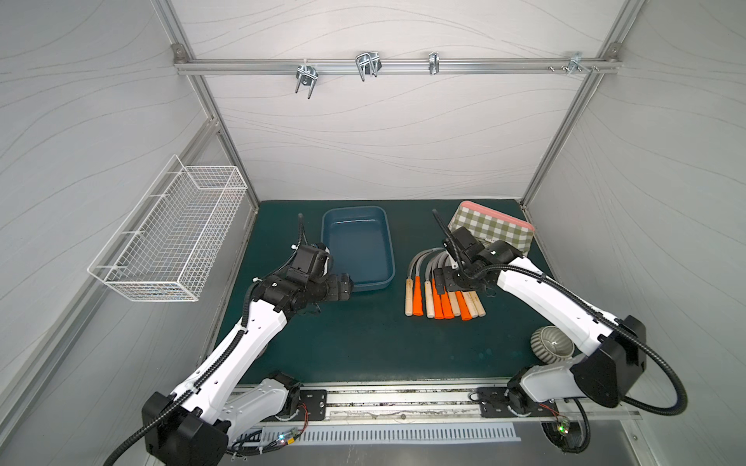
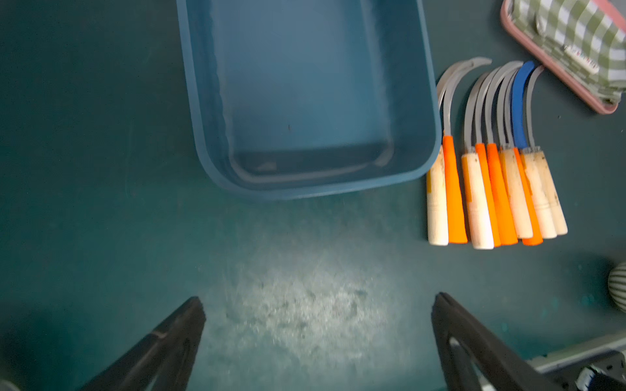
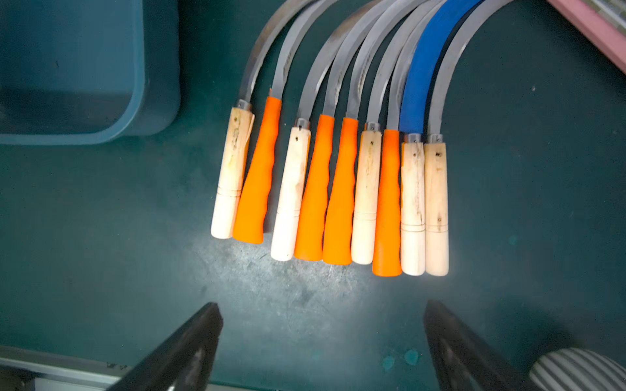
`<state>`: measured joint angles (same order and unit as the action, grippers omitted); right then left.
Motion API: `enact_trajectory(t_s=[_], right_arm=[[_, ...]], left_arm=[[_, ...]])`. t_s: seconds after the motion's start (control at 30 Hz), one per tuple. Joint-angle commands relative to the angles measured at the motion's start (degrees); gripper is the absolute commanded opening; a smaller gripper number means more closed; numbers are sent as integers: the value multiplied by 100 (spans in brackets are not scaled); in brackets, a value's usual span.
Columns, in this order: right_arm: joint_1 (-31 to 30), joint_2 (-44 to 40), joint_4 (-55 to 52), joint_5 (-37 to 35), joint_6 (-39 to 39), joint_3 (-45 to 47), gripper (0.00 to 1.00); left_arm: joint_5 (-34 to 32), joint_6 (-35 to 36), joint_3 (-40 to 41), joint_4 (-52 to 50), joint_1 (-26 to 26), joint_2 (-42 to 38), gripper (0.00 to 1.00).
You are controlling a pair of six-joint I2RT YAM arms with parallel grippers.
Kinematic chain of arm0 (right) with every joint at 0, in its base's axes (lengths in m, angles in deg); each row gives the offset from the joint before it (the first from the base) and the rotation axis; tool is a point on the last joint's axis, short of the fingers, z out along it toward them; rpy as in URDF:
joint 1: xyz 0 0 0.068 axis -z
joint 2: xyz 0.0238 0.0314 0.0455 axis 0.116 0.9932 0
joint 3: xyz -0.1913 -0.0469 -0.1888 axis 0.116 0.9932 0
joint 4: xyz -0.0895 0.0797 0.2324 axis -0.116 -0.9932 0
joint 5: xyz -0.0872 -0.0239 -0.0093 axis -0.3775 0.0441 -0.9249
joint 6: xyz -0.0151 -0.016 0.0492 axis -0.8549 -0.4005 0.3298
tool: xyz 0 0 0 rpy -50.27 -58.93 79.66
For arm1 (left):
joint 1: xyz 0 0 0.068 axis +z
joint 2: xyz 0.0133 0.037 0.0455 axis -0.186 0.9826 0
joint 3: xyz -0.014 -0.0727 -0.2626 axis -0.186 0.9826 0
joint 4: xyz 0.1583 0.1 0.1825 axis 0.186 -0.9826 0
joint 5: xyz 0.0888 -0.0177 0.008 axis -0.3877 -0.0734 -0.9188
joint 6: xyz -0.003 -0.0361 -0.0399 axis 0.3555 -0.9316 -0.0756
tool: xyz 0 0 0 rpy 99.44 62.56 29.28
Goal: Put small sickles into storage boxes
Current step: Pick up the sickle at the center of the board.
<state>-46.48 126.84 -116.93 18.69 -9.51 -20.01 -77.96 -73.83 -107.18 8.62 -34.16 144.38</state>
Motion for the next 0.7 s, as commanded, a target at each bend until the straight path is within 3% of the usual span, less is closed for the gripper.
enact_trajectory(t_s=[0.0, 0.13, 0.3, 0.37, 0.5, 0.67], right_arm=[[-141, 183, -434, -23, 414, -184, 91], [-200, 441, -396, 50, 518, -201, 80], [-255, 787, -109, 165, 568, -82, 50], [-246, 961, -3, 236, 567, -94, 43], [-252, 1366, 121, 357, 571, -213, 36], [-223, 1785, 343, 485, 546, -279, 34]], left_arm=[[128, -387, -256, -562, -71, -150, 99], [339, -582, -122, -607, -140, -283, 99], [231, -604, -64, -739, -283, -302, 99], [117, -564, -59, -820, -286, -251, 99], [123, -374, -90, -888, -286, -180, 99], [330, -182, -132, -843, -299, -102, 99]])
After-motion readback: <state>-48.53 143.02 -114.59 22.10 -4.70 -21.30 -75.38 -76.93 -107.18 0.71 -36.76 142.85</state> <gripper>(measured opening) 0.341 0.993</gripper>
